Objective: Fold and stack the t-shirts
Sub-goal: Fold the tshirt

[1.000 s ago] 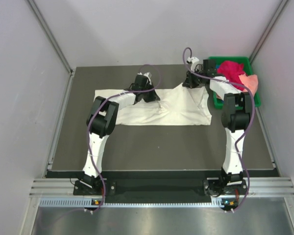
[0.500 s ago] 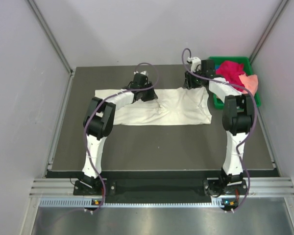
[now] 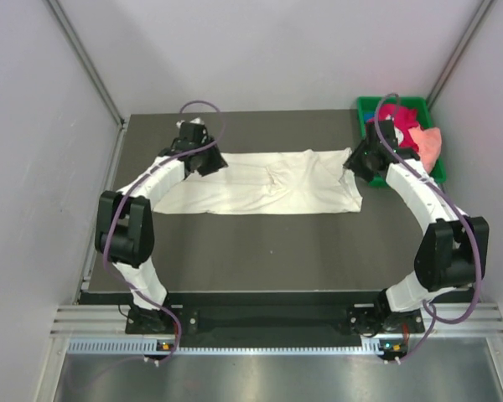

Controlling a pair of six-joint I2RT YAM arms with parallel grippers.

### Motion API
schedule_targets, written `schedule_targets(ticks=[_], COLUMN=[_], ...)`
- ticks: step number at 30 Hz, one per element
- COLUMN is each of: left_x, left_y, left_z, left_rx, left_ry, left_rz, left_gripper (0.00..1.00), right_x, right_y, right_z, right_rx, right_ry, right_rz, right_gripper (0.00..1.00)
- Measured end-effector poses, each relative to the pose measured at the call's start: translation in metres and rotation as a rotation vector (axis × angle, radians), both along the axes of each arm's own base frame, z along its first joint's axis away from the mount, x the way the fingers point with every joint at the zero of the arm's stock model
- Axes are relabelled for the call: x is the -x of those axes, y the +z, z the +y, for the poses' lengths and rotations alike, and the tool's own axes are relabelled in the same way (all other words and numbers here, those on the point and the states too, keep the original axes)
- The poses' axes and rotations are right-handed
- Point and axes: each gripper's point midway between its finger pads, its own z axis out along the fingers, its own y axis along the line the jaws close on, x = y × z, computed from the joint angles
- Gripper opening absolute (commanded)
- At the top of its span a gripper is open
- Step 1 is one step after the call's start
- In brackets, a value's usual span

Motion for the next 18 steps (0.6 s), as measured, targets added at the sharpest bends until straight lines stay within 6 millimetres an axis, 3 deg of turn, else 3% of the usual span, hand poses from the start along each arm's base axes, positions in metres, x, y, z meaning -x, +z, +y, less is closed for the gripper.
schedule_targets(ticks=[7, 11, 18], left_x=[0.04, 0.058, 0.065], left_y=[-0.069, -0.087, -0.099], left_z=[0.082, 0.095, 0.114], left_rx=[0.046, 0.045, -0.016], left_ry=[0.174, 0.219, 0.284], left_rz=[0.223, 0.302, 0.322], left_gripper=[0.43, 0.43, 0.44], right_x=[0.052, 0.064, 0.079], right_y=[-0.067, -0.084, -0.112], right_z=[-0.017, -0.023, -0.031], right_rx=[-0.016, -0.003, 0.021], right_ry=[-0.202, -0.258, -0.299], right_rz=[0.219, 0.256, 0.282], right_gripper=[0.43, 0.43, 0.43])
